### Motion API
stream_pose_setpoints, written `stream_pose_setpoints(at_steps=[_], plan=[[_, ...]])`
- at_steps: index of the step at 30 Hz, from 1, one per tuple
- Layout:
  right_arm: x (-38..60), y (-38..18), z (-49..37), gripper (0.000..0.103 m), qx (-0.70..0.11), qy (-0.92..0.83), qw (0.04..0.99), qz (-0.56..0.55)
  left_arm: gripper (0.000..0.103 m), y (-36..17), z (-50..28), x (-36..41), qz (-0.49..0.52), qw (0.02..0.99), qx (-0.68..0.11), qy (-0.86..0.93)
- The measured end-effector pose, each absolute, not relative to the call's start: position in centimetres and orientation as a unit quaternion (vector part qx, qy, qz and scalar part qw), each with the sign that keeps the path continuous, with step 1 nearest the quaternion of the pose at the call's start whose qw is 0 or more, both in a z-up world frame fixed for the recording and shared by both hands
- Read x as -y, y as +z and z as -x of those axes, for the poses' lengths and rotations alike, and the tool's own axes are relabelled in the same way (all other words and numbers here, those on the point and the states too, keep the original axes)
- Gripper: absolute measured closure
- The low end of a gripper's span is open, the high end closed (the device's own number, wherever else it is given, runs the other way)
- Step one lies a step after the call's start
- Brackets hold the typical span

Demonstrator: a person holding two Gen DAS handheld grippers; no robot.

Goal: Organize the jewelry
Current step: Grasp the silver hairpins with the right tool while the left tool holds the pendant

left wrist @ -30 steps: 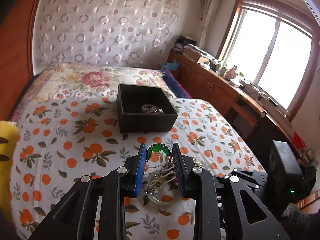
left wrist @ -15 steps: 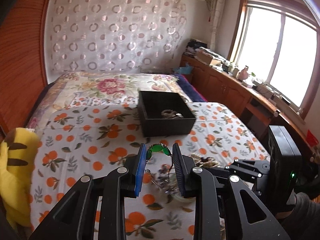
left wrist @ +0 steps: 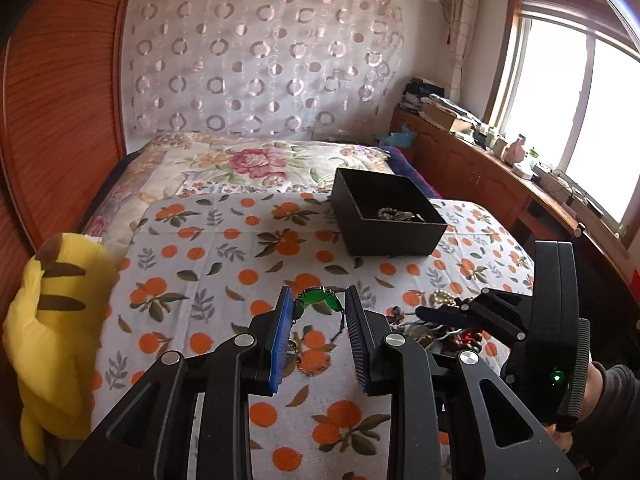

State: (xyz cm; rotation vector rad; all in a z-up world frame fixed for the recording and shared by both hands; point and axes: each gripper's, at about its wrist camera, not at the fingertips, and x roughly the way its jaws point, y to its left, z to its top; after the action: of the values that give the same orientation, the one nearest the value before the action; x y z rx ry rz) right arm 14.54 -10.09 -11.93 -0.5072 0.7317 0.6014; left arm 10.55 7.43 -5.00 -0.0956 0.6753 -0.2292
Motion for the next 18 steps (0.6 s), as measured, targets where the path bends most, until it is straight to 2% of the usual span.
stream_pose_setpoints(at_steps=[5, 7, 8, 9, 10, 18], plan=[[9.8, -12.3, -14.3, 0.045, -0.34, 0.275, 0.857, 0.271, 0.078, -5.1, -10.5, -7.7, 0.048, 0.936, -0.331, -0.112], [10.0, -12.1, -14.4, 0.058, -0.339, 0.266, 0.86, 0.273, 0.078, -5.2, -10.5, -7.7, 0.046, 0.936, -0.331, -0.113], [10.3, -12.0, -14.5, 0.059, -0.338, 0.264, 0.861, 0.271, 0.078, -5.2, -10.5, -7.7, 0.045, 0.935, -0.332, -0.114], [10.5, -11.8, -14.7, 0.073, -0.34, 0.269, 0.862, 0.264, 0.078, -5.3, -10.5, -7.7, 0.044, 0.935, -0.333, -0.115], [10.8, -11.6, -14.8, 0.077, -0.346, 0.273, 0.862, 0.252, 0.078, -5.3, -10.4, -7.6, 0.043, 0.935, -0.333, -0.116], [13.3, -8.7, -15.2, 0.08, -0.336, 0.278, 0.879, 0.194, 0.078, -5.6, -11.1, -5.7, 0.037, 0.932, -0.338, -0.124]])
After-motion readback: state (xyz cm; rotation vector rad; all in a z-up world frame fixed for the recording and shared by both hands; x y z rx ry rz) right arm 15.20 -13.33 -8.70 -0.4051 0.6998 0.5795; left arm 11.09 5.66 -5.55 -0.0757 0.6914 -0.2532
